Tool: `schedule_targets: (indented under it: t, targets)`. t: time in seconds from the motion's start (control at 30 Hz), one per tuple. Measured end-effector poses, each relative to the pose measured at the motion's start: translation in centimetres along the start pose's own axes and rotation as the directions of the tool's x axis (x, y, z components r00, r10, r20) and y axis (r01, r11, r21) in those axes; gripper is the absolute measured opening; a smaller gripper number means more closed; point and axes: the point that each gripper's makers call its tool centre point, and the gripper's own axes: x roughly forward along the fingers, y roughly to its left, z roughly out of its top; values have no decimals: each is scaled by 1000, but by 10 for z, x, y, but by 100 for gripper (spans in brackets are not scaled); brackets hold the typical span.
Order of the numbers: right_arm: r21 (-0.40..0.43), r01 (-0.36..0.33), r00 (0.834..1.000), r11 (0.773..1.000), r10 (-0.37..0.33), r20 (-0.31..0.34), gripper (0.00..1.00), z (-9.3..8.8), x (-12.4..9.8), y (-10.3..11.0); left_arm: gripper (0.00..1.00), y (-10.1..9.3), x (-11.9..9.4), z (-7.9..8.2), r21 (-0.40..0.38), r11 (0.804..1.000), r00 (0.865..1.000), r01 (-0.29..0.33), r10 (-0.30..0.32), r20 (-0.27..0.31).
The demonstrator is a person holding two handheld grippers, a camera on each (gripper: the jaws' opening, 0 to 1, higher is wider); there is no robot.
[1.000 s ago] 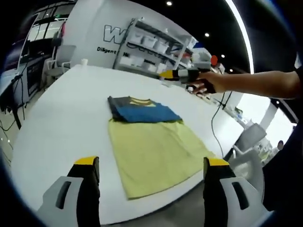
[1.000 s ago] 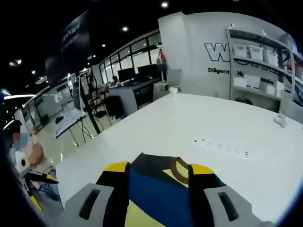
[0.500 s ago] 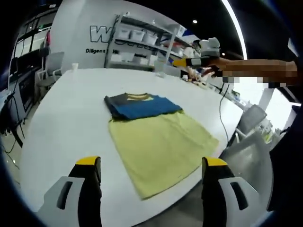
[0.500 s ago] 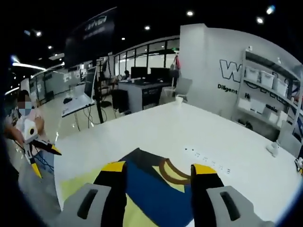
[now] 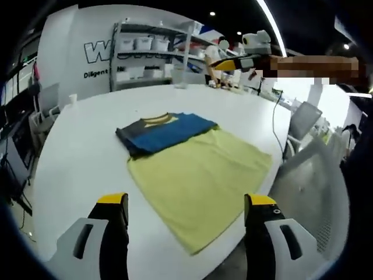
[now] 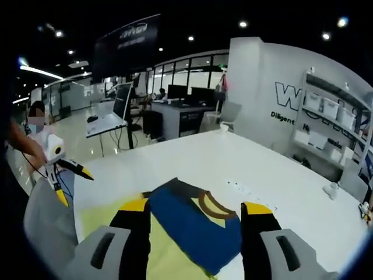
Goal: Fold the garment on the visible template until the final outline fits inside the template.
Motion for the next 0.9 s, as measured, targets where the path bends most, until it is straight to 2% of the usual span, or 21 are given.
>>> schedule_targets:
  t: [0.3,0.43,0.6,0.67,0.7,0.8,0.9]
  targets:
    - [17,-11,1000,1000,12,-28,61,-35,-22,16,80,1,6,0,21,999,1000,25,-25,-9]
    - [28,-12,1000,1000,13,-28,61,-43,-29,24,80,-2,9,-3,32,999,999,43,-42,-22]
    - [17,-27,999,999,28,-41,60,-60,-37,39,77,-7,15,-8,95,992,996,81,-77,-46]
    - [-18,-50,997,999,49,-67,57,-73,-40,48,75,-6,16,-16,93,992,993,81,-73,-88]
    - [-28,-61,995,998,58,-82,55,-81,-41,54,74,-8,18,-17,88,992,993,91,-83,-88]
    - [-8,-81,992,997,79,-99,56,-96,-45,66,72,-11,19,-20,83,990,990,111,-104,-92]
    - [7,-106,987,994,106,-122,55,-109,-49,77,71,-16,20,-31,118,982,982,147,-131,-135]
